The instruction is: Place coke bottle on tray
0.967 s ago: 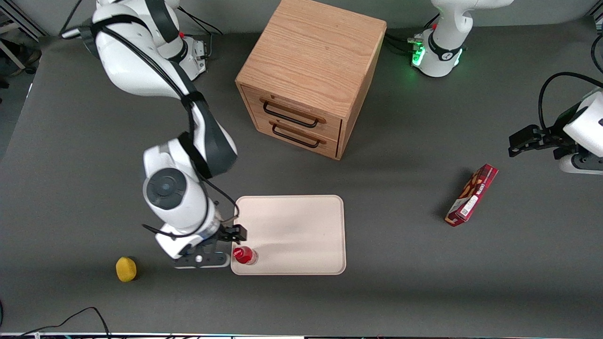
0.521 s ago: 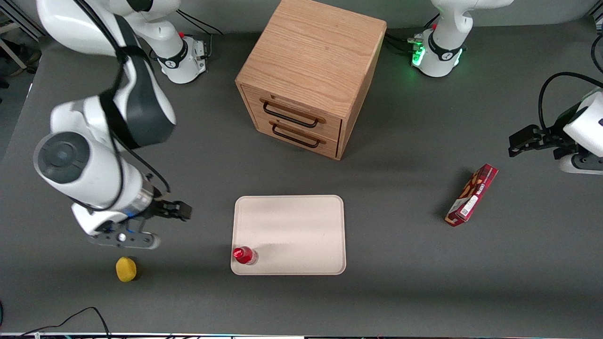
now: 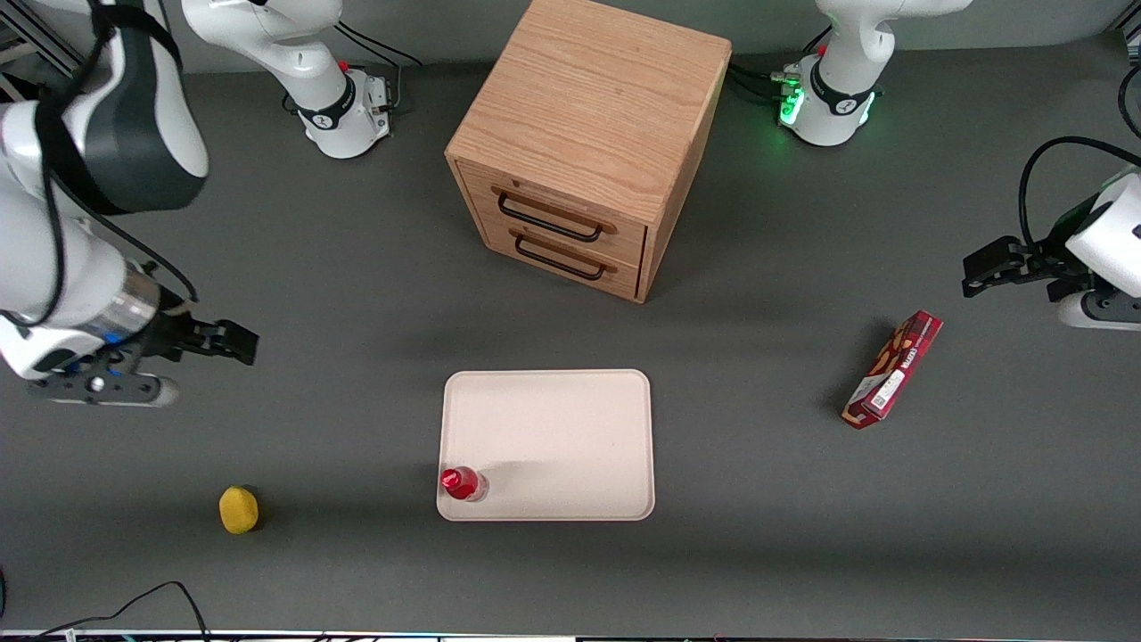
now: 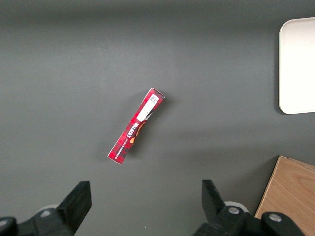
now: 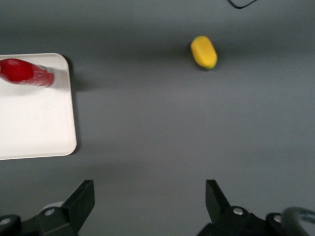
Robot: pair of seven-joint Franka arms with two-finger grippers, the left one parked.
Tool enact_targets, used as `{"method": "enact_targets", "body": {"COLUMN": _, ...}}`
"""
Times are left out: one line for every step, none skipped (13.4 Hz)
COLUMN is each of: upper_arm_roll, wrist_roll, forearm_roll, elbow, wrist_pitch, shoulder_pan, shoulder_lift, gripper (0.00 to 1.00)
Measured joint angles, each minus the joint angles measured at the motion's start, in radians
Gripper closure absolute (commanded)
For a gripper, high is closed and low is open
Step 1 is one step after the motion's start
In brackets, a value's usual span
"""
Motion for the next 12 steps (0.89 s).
{"method": "enact_targets", "body": {"upper_arm_roll": 0.002, "wrist_roll": -0.024, "forearm_roll": 0.000, "elbow": -0.064, "wrist_pitch": 0.043, "shoulder_pan": -0.021, "shoulder_lift": -0.044, "gripper": 0.00}}
{"method": "enact_targets", "body": {"upper_arm_roll": 0.003, "wrist_roll": -0.051, "forearm_roll": 0.000, "elbow": -0.118, "wrist_pitch": 0.078, "shoulder_pan": -0.039, "shoulder_lift": -0.080, "gripper": 0.00}}
{"method": "enact_targets", "body": {"upper_arm_roll": 0.003, "wrist_roll": -0.071, "forearm_roll": 0.000, "elbow": -0.158, "wrist_pitch": 0.100, "shoulder_pan": -0.054, "shoulder_lift": -0.107, "gripper": 0.00}}
{"method": "enact_targets", "body": {"upper_arm_roll": 0.003, "wrist_roll": -0.081, "forearm_roll": 0.000, "elbow": -0.183, "wrist_pitch": 0.114, "shoulder_pan": -0.062, "shoulder_lift": -0.124, "gripper": 0.00}}
{"method": "enact_targets", "body": {"upper_arm_roll": 0.004, "wrist_roll": -0.082, "forearm_roll": 0.000, "elbow": -0.191, "wrist_pitch": 0.119, "shoulder_pan": -0.064, "shoulder_lift": -0.133, "gripper": 0.00}}
{"method": "enact_targets", "body": {"upper_arm_roll": 0.005, "wrist_roll": -0.082, "forearm_roll": 0.001, "elbow": -0.191, "wrist_pitch": 0.125, "shoulder_pan": -0.067, "shoulder_lift": -0.136, "gripper": 0.00}}
{"method": "enact_targets", "body": {"upper_arm_roll": 0.005, "wrist_roll": -0.082, "forearm_roll": 0.011, "elbow": -0.190, "wrist_pitch": 0.130, "shoulder_pan": -0.074, "shoulder_lift": -0.138, "gripper": 0.00}}
{"method": "enact_targets", "body": {"upper_arm_roll": 0.005, "wrist_roll": -0.082, "forearm_roll": 0.040, "elbow": -0.190, "wrist_pitch": 0.131, "shoulder_pan": -0.084, "shoulder_lift": -0.137, "gripper": 0.00}}
{"method": "enact_targets", "body": {"upper_arm_roll": 0.005, "wrist_roll": -0.082, "forearm_roll": 0.067, "elbow": -0.190, "wrist_pitch": 0.131, "shoulder_pan": -0.097, "shoulder_lift": -0.138, "gripper": 0.00}}
{"method": "enact_targets", "body": {"upper_arm_roll": 0.005, "wrist_roll": -0.084, "forearm_roll": 0.081, "elbow": -0.189, "wrist_pitch": 0.131, "shoulder_pan": -0.106, "shoulder_lift": -0.137, "gripper": 0.00}}
{"method": "enact_targets", "body": {"upper_arm_roll": 0.005, "wrist_roll": -0.087, "forearm_roll": 0.085, "elbow": -0.186, "wrist_pitch": 0.132, "shoulder_pan": -0.111, "shoulder_lift": -0.138, "gripper": 0.00}}
{"method": "enact_targets", "body": {"upper_arm_roll": 0.005, "wrist_roll": -0.093, "forearm_roll": 0.087, "elbow": -0.180, "wrist_pitch": 0.130, "shoulder_pan": -0.113, "shoulder_lift": -0.139, "gripper": 0.00}}
